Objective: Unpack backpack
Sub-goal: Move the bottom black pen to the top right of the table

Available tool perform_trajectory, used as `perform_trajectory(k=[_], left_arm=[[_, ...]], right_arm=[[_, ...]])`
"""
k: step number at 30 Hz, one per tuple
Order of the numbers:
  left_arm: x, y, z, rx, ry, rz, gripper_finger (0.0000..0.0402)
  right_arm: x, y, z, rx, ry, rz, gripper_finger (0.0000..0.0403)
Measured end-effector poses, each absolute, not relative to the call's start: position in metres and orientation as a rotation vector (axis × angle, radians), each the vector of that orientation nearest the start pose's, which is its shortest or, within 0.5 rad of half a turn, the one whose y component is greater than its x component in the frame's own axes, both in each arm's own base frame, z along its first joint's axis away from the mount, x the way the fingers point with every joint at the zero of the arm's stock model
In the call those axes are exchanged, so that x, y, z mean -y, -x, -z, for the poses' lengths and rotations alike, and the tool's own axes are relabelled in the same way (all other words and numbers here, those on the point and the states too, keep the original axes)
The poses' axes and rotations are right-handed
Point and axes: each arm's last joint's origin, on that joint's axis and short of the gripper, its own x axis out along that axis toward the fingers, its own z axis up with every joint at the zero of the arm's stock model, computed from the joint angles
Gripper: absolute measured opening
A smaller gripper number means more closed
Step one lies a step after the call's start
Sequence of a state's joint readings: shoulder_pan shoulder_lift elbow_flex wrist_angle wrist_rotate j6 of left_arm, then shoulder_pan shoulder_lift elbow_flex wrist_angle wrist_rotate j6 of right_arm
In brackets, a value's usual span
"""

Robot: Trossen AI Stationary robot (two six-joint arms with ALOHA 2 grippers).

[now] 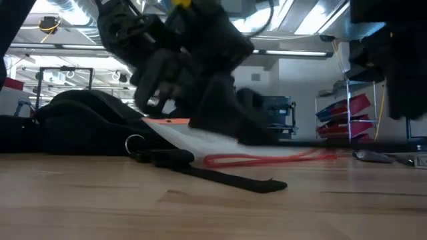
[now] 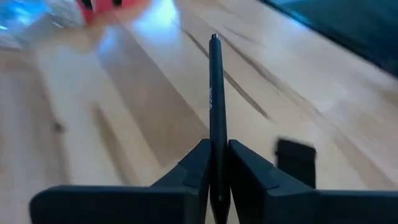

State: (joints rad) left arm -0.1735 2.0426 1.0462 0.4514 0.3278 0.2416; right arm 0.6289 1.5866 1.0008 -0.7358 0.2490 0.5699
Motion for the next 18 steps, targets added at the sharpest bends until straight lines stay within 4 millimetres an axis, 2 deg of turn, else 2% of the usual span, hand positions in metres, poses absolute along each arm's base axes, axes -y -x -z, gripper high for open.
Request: perform_trajectory(k=[4, 8, 10, 13, 18], left_arm=[[0.079, -0.396, -0.13, -0.466, -0.216, 0.473, 0.0036], [0.077, -0.394, -0.142, -0.456, -0.245, 0.322, 0.0036], [0.078, -0.392, -0.147, -0.423, -0.255, 0.244, 0.0036], [0.078, -0.39, -0.152, -0.36, -0.249, 0.216, 0.0036], [0.079, -0.386, -0.156, -0.235, -0.197, 0.201, 0.0036]], right_arm=[[-0.158, -0.224, -0.205, -1.092, 0.185, 0.152, 0.0072], [-0.157, -0.199, -0.228, -0.916, 0.241, 0.314, 0.0072], [-0.159, -0.188, -0.233, -0.819, 0.223, 0.367, 0.0072], [-0.163, -0.181, -0.227, -0.737, 0.118, 0.391, 0.0072], [-0.159, -0.175, -0.199, -0.824, 0.052, 0.352, 0.0072]])
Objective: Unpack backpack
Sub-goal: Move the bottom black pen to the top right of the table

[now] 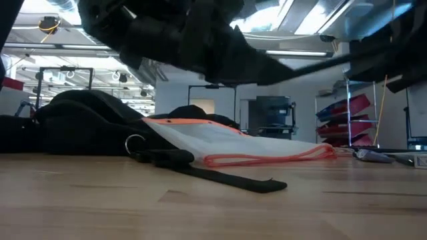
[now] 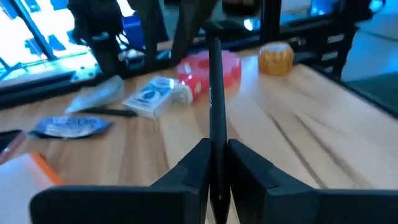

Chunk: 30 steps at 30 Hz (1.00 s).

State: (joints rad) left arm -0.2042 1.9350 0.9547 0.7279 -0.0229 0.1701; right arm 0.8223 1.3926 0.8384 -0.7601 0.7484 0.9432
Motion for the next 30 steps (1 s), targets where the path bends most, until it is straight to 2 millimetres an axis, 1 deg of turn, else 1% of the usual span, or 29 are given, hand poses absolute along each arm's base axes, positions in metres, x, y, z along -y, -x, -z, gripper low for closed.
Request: perform_trajectory(k=[2, 5, 7, 10, 13, 16, 19, 22, 25, 28, 30], left_arm=[[0.077, -0.383, -0.154, -0.234, -0.192, 0.163, 0.0036], [0.074, -0.38, -0.155, -0.231, -0.189, 0.135, 0.0036], [0.072, -0.376, -0.16, -0.207, -0.184, 0.123, 0.0036], [0.071, -0.371, -0.169, -0.128, -0.176, 0.113, 0.0036], [0.07, -0.368, -0.181, -0.05, -0.182, 0.107, 0.0036], [0.072, -0.366, -0.19, 0.019, -0.179, 0.122, 0.0036], [0.076, -0.365, -0.194, 0.06, -0.173, 0.152, 0.0036], [0.079, -0.364, -0.195, 0.073, -0.171, 0.162, 0.0036], [0.079, -0.364, -0.194, 0.069, -0.172, 0.163, 0.0036], [0.078, -0.364, -0.195, 0.072, -0.173, 0.158, 0.0036], [0.078, -0.364, -0.195, 0.071, -0.175, 0.158, 0.0036]], right_arm=[[-0.154, -0.17, -0.193, -0.827, 0.035, 0.409, 0.0072], [-0.148, -0.164, -0.189, -0.843, 0.008, 0.475, 0.0072], [-0.149, -0.165, -0.187, -0.835, -0.004, 0.472, 0.0072], [-0.154, -0.17, -0.183, -0.794, -0.01, 0.403, 0.0076], [-0.157, -0.174, -0.181, -0.72, 0.014, 0.372, 0.01], [-0.157, -0.177, -0.181, -0.627, 0.064, 0.391, 0.0142], [-0.154, -0.184, -0.186, -0.506, 0.114, 0.458, 0.0188], [-0.153, -0.197, -0.194, -0.404, 0.115, 0.502, 0.0215], [-0.153, -0.213, -0.202, -0.388, 0.105, 0.439, 0.0221], [-0.153, -0.227, -0.21, -0.384, 0.078, 0.298, 0.0218], [-0.153, -0.232, -0.214, -0.374, 0.093, 0.227, 0.0213]])
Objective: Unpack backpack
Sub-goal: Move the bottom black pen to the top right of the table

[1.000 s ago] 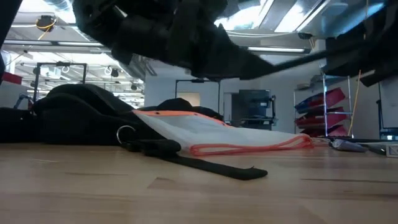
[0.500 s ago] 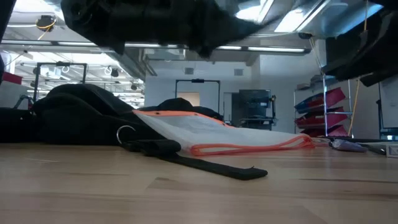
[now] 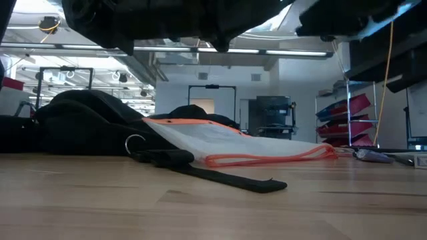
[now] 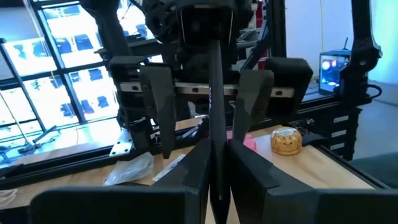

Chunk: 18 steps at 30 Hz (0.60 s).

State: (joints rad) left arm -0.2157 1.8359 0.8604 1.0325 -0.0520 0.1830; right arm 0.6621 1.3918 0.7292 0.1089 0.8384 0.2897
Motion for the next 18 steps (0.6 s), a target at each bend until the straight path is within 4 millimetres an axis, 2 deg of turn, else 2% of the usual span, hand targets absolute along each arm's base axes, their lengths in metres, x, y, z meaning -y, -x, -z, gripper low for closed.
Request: perform_trajectory(k=[9, 13, 18], left_arm=[[0.078, -0.364, -0.194, 0.069, -0.189, 0.158, 0.0036], [0.078, -0.365, -0.193, 0.057, -0.217, 0.148, 0.0036], [0.078, -0.365, -0.193, 0.051, -0.229, 0.141, 0.0036]], right_arm=[[-0.149, -0.24, -0.221, -0.32, 0.121, 0.221, 0.0191], [-0.156, -0.241, -0.229, -0.273, 0.127, 0.099, 0.0182], [-0.156, -0.241, -0.23, -0.271, 0.137, 0.09, 0.0173]])
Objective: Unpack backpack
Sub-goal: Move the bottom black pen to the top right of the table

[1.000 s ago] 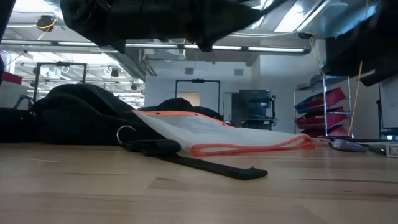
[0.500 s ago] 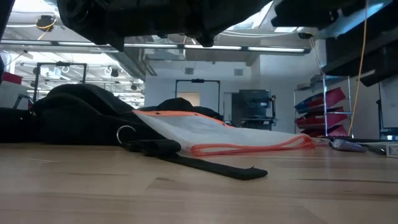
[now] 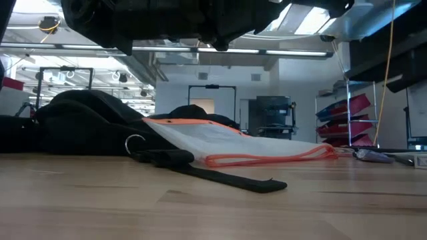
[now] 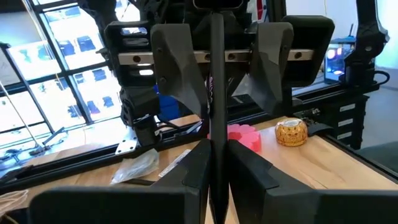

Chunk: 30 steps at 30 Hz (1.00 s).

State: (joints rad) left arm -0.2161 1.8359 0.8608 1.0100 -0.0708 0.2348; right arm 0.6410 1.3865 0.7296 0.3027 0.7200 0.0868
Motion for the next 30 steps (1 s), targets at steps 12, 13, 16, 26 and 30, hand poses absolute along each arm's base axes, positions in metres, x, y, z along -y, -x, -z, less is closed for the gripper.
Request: perform_trajectory(k=[12, 13, 16, 26, 30], left_arm=[[0.0778, -0.3647, -0.1926, 0.052, -0.23, 0.14, 0.0036], [0.0778, -0.3647, -0.1926, 0.051, -0.23, 0.14, 0.0036], [0.078, -0.3647, -0.1922, 0.048, -0.231, 0.141, 0.0036], [0.0781, -0.3647, -0.1912, 0.039, -0.247, 0.146, 0.0036], [0.0779, -0.3649, -0.1905, 0.031, -0.263, 0.138, 0.0036]], right_arm=[[-0.1555, -0.2409, -0.2301, -0.268, 0.134, 0.103, 0.0121], [-0.1555, -0.2409, -0.2301, -0.268, 0.133, 0.103, 0.0114], [-0.1555, -0.2411, -0.2305, -0.264, 0.13, 0.104, 0.009], [-0.1551, -0.2411, -0.2307, -0.262, 0.132, 0.112, 0.0012], [-0.1551, -0.2411, -0.2304, -0.265, 0.134, 0.112, 0.0017]])
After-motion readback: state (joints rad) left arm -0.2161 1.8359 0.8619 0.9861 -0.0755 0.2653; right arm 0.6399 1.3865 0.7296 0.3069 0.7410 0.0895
